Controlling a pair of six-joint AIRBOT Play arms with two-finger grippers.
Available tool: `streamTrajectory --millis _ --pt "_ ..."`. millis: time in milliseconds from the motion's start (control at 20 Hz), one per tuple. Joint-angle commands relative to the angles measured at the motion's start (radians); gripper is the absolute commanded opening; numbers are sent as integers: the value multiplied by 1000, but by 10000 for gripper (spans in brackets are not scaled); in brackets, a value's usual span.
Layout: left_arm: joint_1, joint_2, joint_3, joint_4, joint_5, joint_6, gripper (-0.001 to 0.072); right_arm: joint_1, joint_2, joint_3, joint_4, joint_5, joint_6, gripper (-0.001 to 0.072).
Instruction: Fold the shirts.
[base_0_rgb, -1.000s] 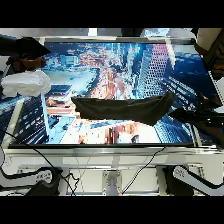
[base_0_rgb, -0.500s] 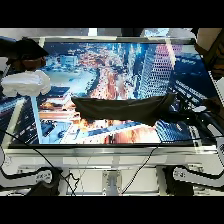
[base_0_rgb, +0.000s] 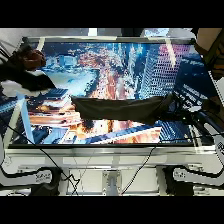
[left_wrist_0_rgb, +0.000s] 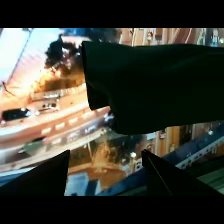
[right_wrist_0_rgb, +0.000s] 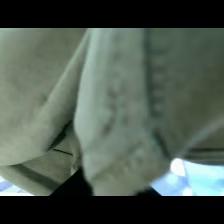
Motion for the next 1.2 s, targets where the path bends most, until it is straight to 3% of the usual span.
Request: streamTrajectory --millis 0,150,400,750,800,900,950,1150 --pt "1 -2 -272 -219 103 22 477 2 -1 -1 1 -2 -4 27" --pt "-3 -2 -422 -367 148 96 478 2 -1 -1 3 -2 -2 27" --pt "-60 -2 -545 -360 414 133 476 2 -1 -1 17 8 -1 27" --pt "-138 -37 -575 -417 664 161 471 2 -1 -1 24 10 -1 27" --pt "-142 -47 -575 -443 693 167 420 2 -1 -1 35 10 -1 27" --pt "-141 -53 -573 -527 720 211 164 2 -1 -1 58 8 -2 27" --pt "-141 -53 -563 -565 716 241 123 2 -1 -1 63 8 -2 27" --pt "-134 -52 -450 -644 572 306 111 2 -1 -1 62 9 -2 27"
